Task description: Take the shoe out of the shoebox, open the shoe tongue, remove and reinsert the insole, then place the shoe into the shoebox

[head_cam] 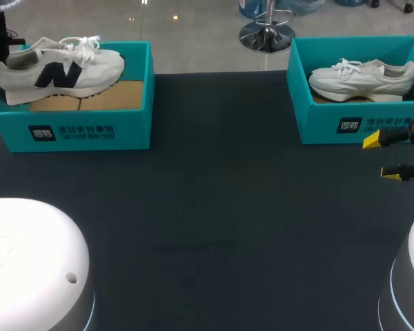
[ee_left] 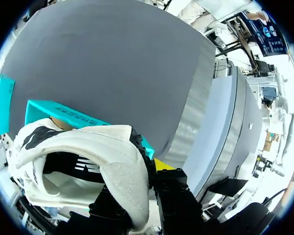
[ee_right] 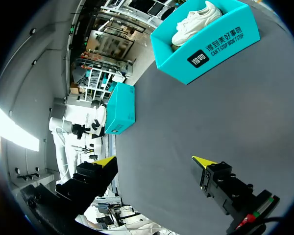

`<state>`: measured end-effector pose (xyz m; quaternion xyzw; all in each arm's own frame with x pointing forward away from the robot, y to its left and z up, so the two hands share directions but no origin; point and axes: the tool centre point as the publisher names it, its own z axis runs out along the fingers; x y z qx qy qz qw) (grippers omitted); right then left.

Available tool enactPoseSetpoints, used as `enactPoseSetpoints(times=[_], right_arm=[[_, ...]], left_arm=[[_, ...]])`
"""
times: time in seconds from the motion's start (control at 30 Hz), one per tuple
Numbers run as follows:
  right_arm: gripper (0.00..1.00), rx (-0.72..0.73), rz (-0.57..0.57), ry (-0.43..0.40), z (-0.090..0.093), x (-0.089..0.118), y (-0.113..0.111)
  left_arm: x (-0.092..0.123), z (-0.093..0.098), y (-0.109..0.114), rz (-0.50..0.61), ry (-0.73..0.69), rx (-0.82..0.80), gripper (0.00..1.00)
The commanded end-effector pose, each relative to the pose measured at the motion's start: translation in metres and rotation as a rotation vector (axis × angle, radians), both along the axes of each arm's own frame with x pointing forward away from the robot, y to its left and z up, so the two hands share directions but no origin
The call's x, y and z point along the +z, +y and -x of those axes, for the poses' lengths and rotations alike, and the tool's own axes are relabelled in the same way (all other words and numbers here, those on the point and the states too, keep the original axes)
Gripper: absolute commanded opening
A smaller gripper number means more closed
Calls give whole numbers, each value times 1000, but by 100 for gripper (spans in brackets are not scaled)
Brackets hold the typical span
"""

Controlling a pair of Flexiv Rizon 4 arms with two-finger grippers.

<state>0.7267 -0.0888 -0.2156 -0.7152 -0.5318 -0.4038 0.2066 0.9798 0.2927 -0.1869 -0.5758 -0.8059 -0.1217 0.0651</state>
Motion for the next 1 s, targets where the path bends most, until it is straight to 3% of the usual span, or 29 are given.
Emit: enactPoseSetpoints(times=[0.03,0.53,1.0], right_arm=[[100,-2,4,2,1,0,1],[100,-2,4,2,1,0,1],[100,-2,4,2,1,0,1]], left_arm=[[3,-9,4,1,41,-74,0],[-18,-50,6,29,83,-136,0],[-59,-61,7,49,86,-169,0]])
